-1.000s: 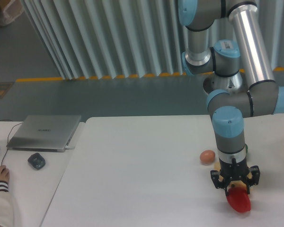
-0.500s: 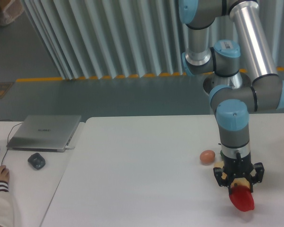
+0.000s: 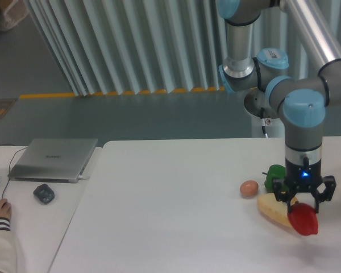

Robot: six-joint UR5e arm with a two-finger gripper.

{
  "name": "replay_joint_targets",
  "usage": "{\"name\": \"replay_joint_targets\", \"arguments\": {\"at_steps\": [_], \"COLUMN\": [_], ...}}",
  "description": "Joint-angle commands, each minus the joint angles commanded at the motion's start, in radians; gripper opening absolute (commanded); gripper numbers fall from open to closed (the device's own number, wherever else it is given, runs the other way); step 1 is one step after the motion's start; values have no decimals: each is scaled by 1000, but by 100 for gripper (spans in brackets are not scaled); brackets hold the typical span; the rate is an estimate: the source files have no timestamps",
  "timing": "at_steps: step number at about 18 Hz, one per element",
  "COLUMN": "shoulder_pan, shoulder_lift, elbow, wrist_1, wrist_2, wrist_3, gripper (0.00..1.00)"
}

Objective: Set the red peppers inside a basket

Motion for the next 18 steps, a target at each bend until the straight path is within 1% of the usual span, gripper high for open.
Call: {"name": "replay_joint_targets", "arguments": {"at_steps": [1,3,5,6,8,12,15,17,18], "shoulder_pan": [18,57,114,144,181,239,278,319,350], "shoulder_lift": [11,17,31,37,46,54,55,55,55], "elbow": [2,0,0,-2,-8,-14,-14,-17,-17], "wrist_1": [-19,-31,-54,-57,-63,-85,-91,-102,-105], "wrist_2": [0,2,3,2,2,-2,0,-1,-3], "wrist_3": [60,192,322,435,586,801,892,1017,1104], "gripper": [49,49,49,48,48,48,48,48,48]}}
